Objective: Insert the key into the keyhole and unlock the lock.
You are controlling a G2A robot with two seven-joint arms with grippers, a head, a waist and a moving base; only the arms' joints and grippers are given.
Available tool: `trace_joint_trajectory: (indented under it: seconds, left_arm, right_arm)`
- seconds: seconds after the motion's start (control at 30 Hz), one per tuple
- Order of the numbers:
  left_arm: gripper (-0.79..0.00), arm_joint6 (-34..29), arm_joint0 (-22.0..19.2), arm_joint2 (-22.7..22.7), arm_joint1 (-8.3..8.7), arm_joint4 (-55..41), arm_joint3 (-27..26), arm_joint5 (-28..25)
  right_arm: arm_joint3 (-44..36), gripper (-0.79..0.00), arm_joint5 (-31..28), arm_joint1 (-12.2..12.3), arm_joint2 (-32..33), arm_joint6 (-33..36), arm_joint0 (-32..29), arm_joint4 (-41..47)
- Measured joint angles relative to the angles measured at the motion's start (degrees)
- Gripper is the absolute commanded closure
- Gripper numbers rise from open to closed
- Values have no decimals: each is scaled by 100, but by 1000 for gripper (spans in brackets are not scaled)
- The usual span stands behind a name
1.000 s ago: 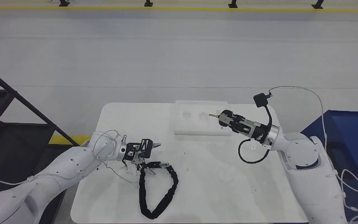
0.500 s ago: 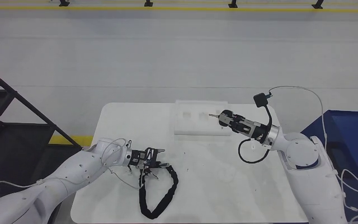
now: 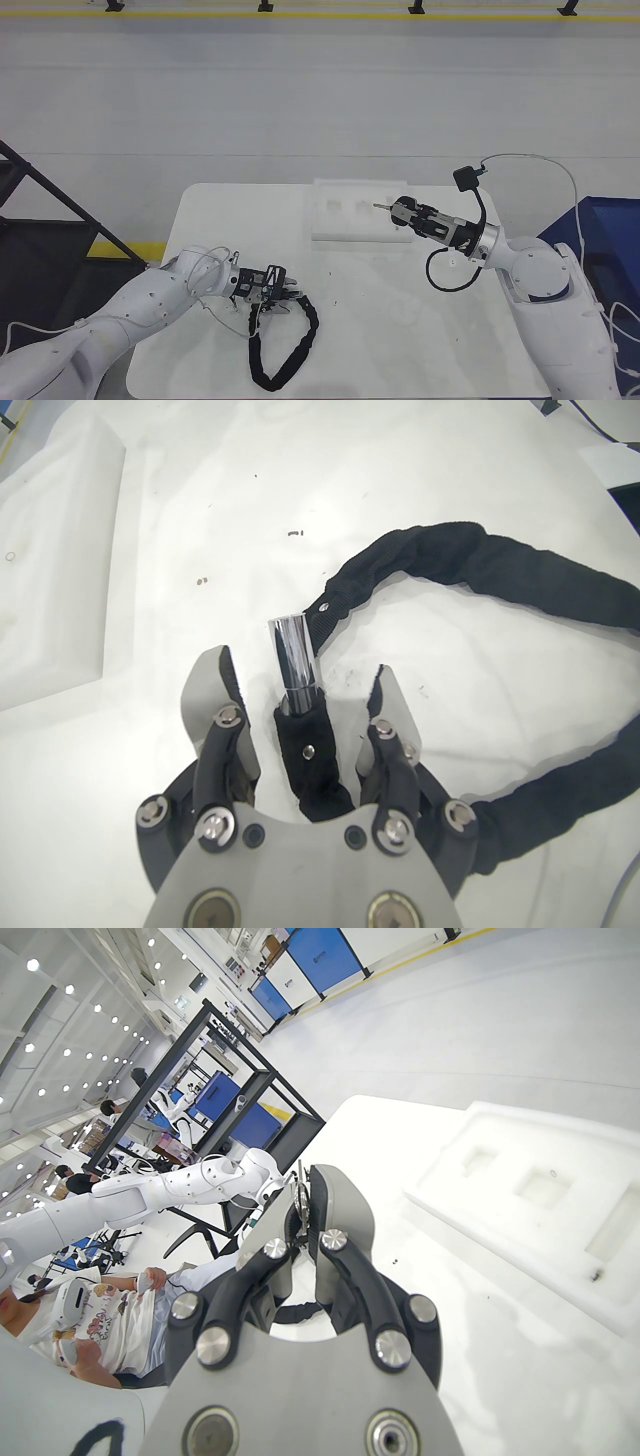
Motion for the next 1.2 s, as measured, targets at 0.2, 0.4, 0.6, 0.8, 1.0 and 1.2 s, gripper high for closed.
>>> trace_joint_trajectory:
  seconds: [0.2, 0.4, 0.6, 0.8, 1.0, 1.2]
  left_arm:
    - [-219, 111, -8, 7, -81, 136, 97, -194]
    - [0, 114, -16, -32, -160, 157, 215, -311]
    - [0, 246, -34, -137, -193, 43, 295, -466]
    - [0, 521, -48, -289, -119, 38, 135, -534]
    - [0, 917, -2, -596, 114, -19, -278, -525]
    - [0, 1082, 137, -1093, 431, -203, -1016, -401]
  right_arm:
    - [0, 0, 0, 0, 0, 0, 0, 0]
    - [0, 0, 0, 0, 0, 0, 0, 0]
    - [0, 0, 0, 0, 0, 0, 0, 0]
    - [0, 0, 0, 0, 0, 0, 0, 0]
    - [0, 0, 0, 0, 0, 0, 0, 0]
    - [-13, 0, 150, 5, -15, -47, -53, -20]
